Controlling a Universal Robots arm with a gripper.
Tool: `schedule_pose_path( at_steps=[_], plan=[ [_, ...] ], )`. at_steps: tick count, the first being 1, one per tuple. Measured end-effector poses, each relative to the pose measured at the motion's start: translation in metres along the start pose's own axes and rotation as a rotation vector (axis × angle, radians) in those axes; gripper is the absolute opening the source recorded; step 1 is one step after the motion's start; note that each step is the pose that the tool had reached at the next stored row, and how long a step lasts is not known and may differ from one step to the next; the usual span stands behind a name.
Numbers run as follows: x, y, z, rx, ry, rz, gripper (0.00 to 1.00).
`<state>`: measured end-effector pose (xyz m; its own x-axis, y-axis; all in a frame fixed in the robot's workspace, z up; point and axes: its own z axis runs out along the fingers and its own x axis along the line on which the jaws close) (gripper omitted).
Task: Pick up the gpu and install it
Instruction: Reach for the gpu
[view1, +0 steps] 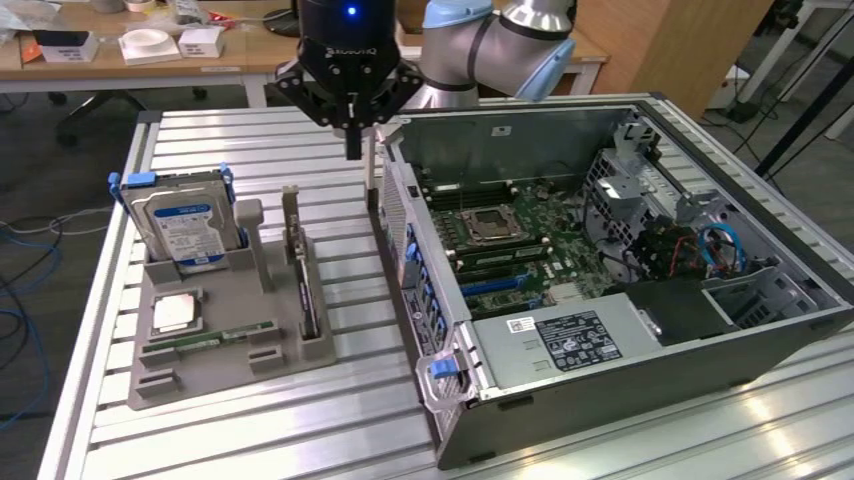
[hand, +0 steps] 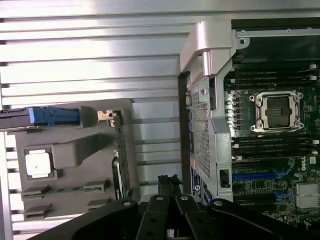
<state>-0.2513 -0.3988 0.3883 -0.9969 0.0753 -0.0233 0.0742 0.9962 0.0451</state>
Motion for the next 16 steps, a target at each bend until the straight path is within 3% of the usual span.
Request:
schedule_pose_path(
  at_steps=[16],
  plan=[
    [0.0104, -0.0008, -0.0001, 0.0001, 0.0, 0.0, 0.11]
  ],
)
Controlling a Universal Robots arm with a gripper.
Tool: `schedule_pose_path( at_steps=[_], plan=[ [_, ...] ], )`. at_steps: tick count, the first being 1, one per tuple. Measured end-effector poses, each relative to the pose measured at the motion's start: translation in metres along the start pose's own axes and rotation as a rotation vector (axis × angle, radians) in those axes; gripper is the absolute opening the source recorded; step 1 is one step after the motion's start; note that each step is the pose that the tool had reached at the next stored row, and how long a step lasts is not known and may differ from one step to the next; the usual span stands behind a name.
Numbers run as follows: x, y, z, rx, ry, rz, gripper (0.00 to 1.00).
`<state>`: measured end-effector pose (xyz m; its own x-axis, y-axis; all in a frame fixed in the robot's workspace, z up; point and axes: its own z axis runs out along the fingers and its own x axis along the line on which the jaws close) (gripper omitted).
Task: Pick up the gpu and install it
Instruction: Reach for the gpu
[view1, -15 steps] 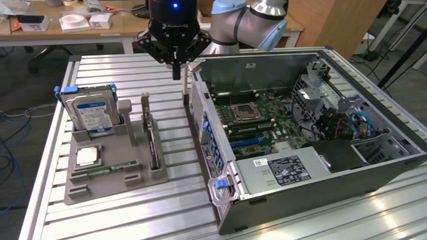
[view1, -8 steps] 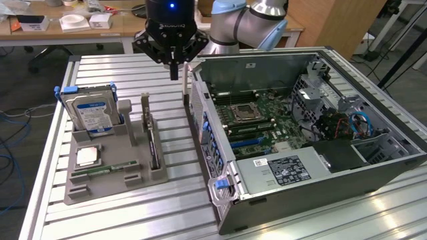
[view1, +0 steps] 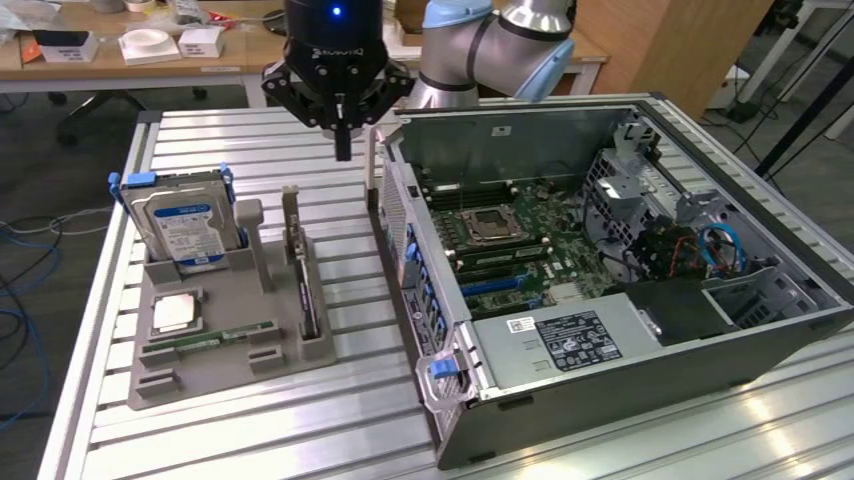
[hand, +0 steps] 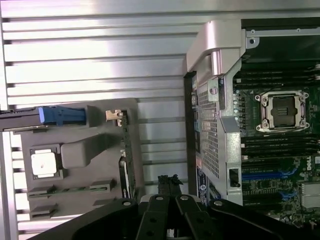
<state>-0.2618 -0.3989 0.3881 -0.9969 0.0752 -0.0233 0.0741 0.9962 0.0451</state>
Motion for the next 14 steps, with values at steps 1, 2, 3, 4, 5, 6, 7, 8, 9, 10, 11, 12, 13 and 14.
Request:
schedule_pose_path(
  at_steps=[1, 2, 3, 4, 5, 6, 7, 8, 9, 10, 11, 12, 13, 14],
  plan=[
    [0.0006, 0.0, 0.0, 0.0, 0.0, 0.0, 0.11],
    [0.0012, -0.0001, 0.0, 0.0, 0.0, 0.0, 0.11],
    [0.0018, -0.0001, 0.0, 0.0, 0.0, 0.0, 0.11],
    [0.0025, -0.0002, 0.0, 0.0, -0.0001, 0.0, 0.11],
    [0.003, -0.0002, 0.0, 0.0, 0.0, 0.0, 0.11],
    [0.0037, -0.0003, -0.0001, 0.0, 0.0, 0.0, 0.11],
    [0.0043, -0.0003, 0.0, 0.0, 0.0, 0.0, 0.11],
    [0.0048, -0.0004, -0.0001, 0.0, 0.0001, 0.0, 0.11],
    [0.0055, -0.0004, -0.0001, 0.0, 0.0001, 0.0, 0.11],
    [0.0061, -0.0004, -0.0001, 0.0, 0.0, 0.0, 0.11],
    [0.0067, -0.0005, 0.0, -0.0001, 0.0, 0.0, 0.11],
    [0.0073, -0.0005, -0.0001, -0.0001, 0.0, 0.0, 0.11],
    [0.008, -0.0006, -0.0001, 0.0, 0.0, 0.0, 0.11],
    [0.0087, -0.0007, -0.0001, 0.0, 0.0001, 0.0, 0.11]
  ],
)
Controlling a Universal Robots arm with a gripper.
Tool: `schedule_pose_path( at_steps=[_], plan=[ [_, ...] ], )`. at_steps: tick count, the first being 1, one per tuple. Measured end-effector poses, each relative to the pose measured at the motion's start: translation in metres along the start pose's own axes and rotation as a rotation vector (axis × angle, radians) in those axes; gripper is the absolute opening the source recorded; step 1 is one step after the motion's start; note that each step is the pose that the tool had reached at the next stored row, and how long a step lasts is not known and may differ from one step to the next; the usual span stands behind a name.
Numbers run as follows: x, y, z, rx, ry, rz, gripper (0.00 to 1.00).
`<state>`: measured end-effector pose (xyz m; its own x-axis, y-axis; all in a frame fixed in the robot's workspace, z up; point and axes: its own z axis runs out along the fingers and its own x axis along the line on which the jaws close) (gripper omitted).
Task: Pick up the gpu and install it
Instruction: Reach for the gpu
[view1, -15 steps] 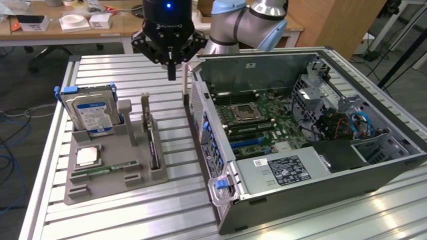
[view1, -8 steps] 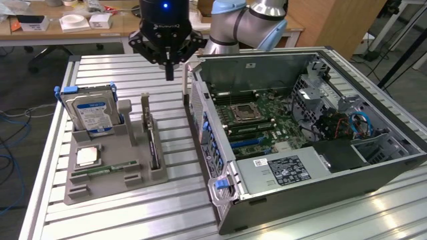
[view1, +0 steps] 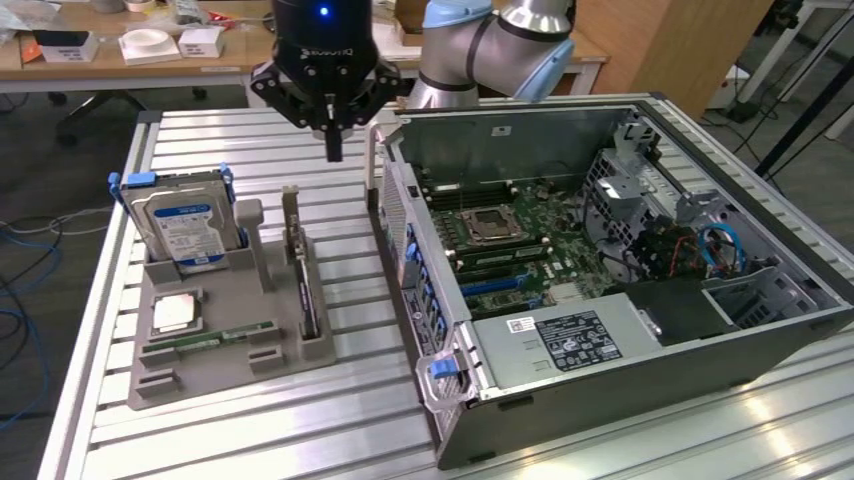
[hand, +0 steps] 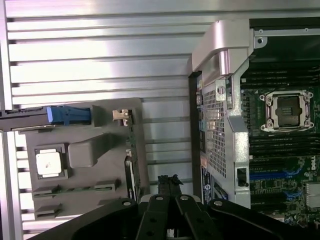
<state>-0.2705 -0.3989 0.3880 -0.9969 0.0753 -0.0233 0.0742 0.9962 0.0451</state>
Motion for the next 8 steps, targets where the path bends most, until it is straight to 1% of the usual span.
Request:
schedule_pose_path(
  at_steps=[8],
  plan=[
    [0.0056, -0.0004, 0.0, 0.0, 0.0, 0.0, 0.11]
  ],
)
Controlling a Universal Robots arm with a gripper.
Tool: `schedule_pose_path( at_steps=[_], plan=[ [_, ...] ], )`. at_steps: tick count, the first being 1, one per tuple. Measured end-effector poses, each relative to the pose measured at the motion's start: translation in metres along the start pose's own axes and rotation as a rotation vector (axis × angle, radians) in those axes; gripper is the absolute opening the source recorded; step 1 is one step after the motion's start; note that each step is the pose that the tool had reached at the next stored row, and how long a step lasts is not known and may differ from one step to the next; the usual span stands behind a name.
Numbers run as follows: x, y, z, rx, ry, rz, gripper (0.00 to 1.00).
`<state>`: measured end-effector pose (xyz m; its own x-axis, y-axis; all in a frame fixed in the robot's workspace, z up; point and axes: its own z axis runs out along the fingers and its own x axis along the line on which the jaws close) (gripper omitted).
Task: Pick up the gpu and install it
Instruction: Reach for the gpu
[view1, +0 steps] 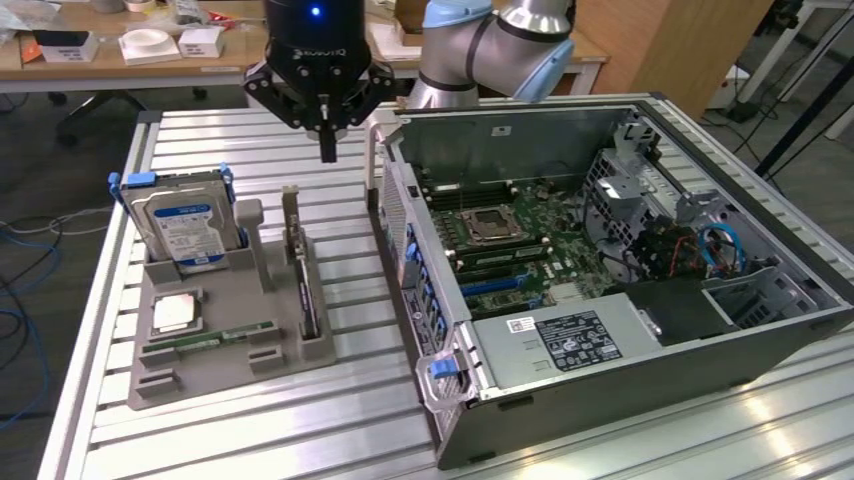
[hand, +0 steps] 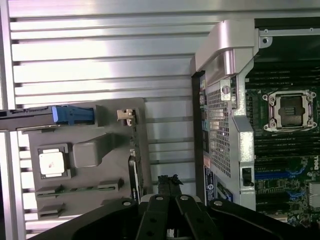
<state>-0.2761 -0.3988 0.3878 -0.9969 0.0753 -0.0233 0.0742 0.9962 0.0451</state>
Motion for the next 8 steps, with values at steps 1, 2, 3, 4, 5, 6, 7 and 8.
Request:
schedule_pose_path(
  at_steps=[1, 2, 3, 4, 5, 6, 7, 8],
  plan=[
    [0.0008, -0.0001, 0.0, 0.0, 0.0, 0.0, 0.11],
    [0.0015, -0.0001, 0.0, 0.0, 0.0, 0.0, 0.11],
    [0.0023, -0.0002, 0.0, 0.0, 0.0, 0.0, 0.11],
    [0.0031, -0.0002, 0.0, 0.0, 0.0, 0.0, 0.11],
    [0.0039, -0.0003, 0.0, 0.0, 0.0, 0.0, 0.11],
    [0.0047, -0.0004, 0.0, 0.0, 0.0, 0.0, 0.11],
    [0.0055, -0.0004, 0.0, 0.0, 0.0, 0.0, 0.11],
    [0.0063, -0.0005, 0.0, 0.0, 0.0, 0.0, 0.11]
  ],
)
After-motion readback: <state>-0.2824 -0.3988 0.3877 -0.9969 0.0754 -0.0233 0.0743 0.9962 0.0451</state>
